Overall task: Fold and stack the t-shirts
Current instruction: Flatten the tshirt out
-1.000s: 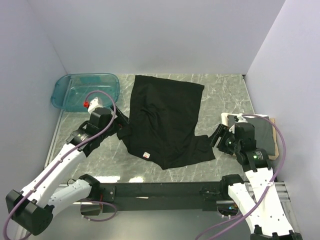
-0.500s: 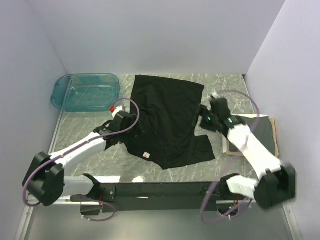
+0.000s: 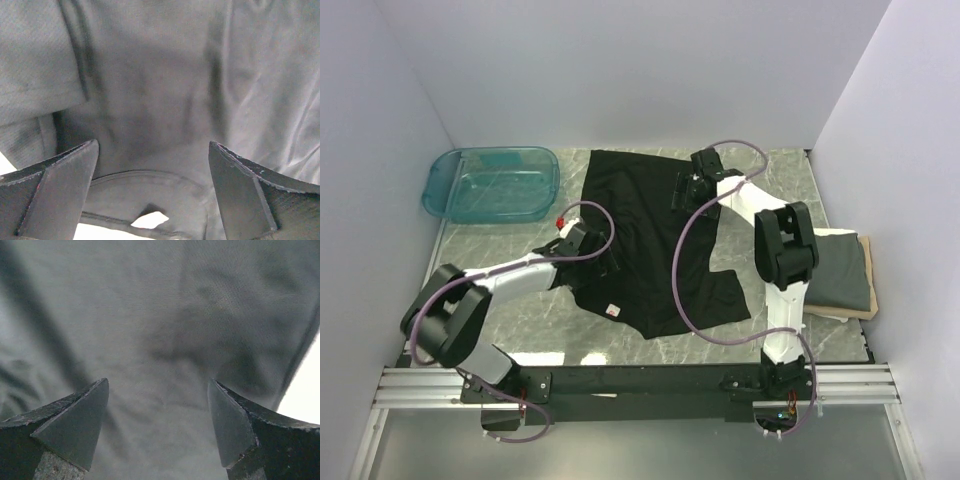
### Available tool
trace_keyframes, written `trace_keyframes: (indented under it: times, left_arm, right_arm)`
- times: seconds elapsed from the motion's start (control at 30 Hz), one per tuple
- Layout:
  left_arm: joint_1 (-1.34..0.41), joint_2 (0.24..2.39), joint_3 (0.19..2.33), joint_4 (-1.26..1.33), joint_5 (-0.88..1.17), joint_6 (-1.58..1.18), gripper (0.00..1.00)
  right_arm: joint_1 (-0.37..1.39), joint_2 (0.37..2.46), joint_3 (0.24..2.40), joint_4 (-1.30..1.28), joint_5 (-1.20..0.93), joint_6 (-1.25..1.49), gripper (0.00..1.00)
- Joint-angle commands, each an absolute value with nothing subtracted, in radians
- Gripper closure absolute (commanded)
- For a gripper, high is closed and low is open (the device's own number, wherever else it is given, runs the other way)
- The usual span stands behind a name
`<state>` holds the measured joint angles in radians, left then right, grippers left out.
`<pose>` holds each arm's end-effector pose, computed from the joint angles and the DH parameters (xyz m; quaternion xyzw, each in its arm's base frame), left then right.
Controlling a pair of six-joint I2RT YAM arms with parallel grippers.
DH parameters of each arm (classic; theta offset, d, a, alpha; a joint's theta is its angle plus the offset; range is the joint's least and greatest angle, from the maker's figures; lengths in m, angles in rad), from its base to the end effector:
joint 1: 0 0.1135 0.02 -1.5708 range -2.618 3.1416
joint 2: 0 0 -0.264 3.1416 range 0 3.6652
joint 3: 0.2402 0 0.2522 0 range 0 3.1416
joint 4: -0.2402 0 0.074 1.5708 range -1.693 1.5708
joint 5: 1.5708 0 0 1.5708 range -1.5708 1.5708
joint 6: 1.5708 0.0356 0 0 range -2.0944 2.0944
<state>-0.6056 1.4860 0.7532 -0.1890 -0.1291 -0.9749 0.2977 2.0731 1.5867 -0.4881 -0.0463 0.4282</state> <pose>0.2377 -0.1590 0.1702 -0.1939 0.9260 -0.1831 0.2673 0.4328 0.1345 0.1928 0.0555 0.9540 0.1249 0.2667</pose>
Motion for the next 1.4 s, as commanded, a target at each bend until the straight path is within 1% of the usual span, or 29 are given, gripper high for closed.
trace_keyframes:
  times: [0.0, 0.07, 0.13, 0.2, 0.3, 0.37, 0.4, 0.43, 0.5, 0.53, 0.57, 0.6, 0.63, 0.67, 0.7, 0.73, 0.8, 0.83, 0.87, 0.93, 1.07, 1.17, 1.23, 1.3, 1.37]
  left_arm:
    - [-0.609, 1.552, 0.83, -0.173, -0.144, -0.973, 0.01]
    - [-0.609, 1.589, 0.86, -0.181, -0.164, -0.962, 0.0]
    - [-0.6, 1.647, 0.915, -0.24, -0.205, -0.953, 0.01]
    - [-0.575, 1.707, 0.951, -0.256, -0.23, -0.928, 0.01]
    - [-0.531, 1.794, 1.021, -0.261, -0.19, -0.9, 0.0]
    - [-0.514, 1.845, 1.103, -0.273, -0.192, -0.876, 0.01]
    - [-0.502, 1.903, 1.139, -0.288, -0.196, -0.868, 0.0]
    - [-0.497, 1.937, 1.232, -0.305, -0.204, -0.856, 0.0]
    - [-0.488, 2.044, 1.337, -0.368, -0.207, -0.824, 0.01]
    - [-0.486, 2.08, 1.452, -0.389, -0.203, -0.801, 0.01]
    - [-0.485, 2.15, 1.509, -0.409, -0.206, -0.796, 0.01]
    - [-0.48, 2.183, 1.564, -0.448, -0.204, -0.789, 0.01]
    - [-0.479, 2.215, 1.677, -0.459, -0.198, -0.766, 0.0]
    - [-0.476, 2.279, 1.734, -0.474, -0.196, -0.758, 0.0]
    - [-0.468, 2.31, 1.793, -0.51, -0.189, -0.75, 0.01]
    - [-0.465, 2.344, 1.901, -0.52, -0.183, -0.735, 0.01]
    - [-0.457, 2.431, 1.997, -0.528, -0.18, -0.723, 0.01]
    - [-0.457, 2.46, 2.082, -0.541, -0.17, -0.715, 0.01]
    - [-0.453, 2.508, 2.121, -0.549, -0.128, -0.713, 0.01]
    - [-0.443, 2.533, 2.186, -0.542, -0.083, -0.706, 0.01]
    - [-0.436, 2.488, 2.134, -0.392, -0.052, -0.677, 0.01]
    - [-0.43, 2.452, 2.144, -0.406, -0.034, -0.654, 0.01]
    - [-0.433, 2.421, 2.142, -0.422, -0.034, -0.635, 0.01]
    - [-0.437, 2.343, 2.111, -0.437, -0.043, -0.626, 0.01]
    - [-0.446, 2.233, 2.013, -0.431, -0.07, -0.615, 0.01]
  right_arm:
    - [0.298, 2.098, 1.644, -0.526, -0.064, 0.425, 0.14]
    - [0.301, 2.115, 1.631, -0.526, -0.078, 0.437, 0.13]
    - [0.31, 2.102, 1.579, -0.516, -0.08, 0.439, 0.13]
    - [0.316, 2.065, 1.458, -0.482, -0.086, 0.452, 0.12]
    - [0.318, 1.923, 1.261, -0.381, -0.091, 0.515, 0.12]
    - [0.324, 1.856, 1.125, -0.35, -0.086, 0.558, 0.12]
    - [0.33, 1.826, 1.082, -0.339, -0.08, 0.571, 0.12]
    - [0.339, 1.762, 1.043, -0.324, -0.074, 0.593, 0.12]
    - [0.376, 1.697, 0.919, -0.307, -0.06, 0.626, 0.12]
    - [0.394, 1.634, 0.876, -0.282, -0.067, 0.656, 0.12]
    - [0.411, 1.603, 0.798, -0.267, -0.071, 0.678, 0.12]
    - [0.461, 1.545, 0.763, -0.25, -0.069, 0.696, 0.12]
    - [0.486, 1.517, 0.732, -0.245, -0.066, 0.728, 0.12]
    - [0.518, 1.493, 0.686, -0.247, -0.057, 0.754, 0.12]
    - [0.575, 1.447, 0.667, -0.245, -0.039, 0.777, 0.12]
    - [0.612, 1.428, 0.655, -0.242, -0.032, 0.817, 0.12]
    - [0.676, 1.396, 0.644, -0.224, -0.017, 0.856, 0.12]
    - [0.743, 1.394, 0.65, -0.216, -0.017, 0.871, 0.12]
    - [0.767, 1.394, 0.676, -0.212, -0.018, 0.877, 0.12]
    - [0.81, 1.408, 0.713, -0.204, -0.021, 0.874, 0.12]
    - [0.879, 1.434, 0.828, -0.186, -0.043, 0.827, 0.13]
    - [0.887, 1.434, 0.87, -0.209, -0.032, 0.805, 0.13]
    - [0.884, 1.407, 0.888, -0.27, 0.027, 0.792, 0.13]
    - [0.864, 1.362, 0.905, -0.354, 0.135, 0.779, 0.12]
    - [0.819, 1.319, 0.875, -0.385, 0.176, 0.785, 0.1]
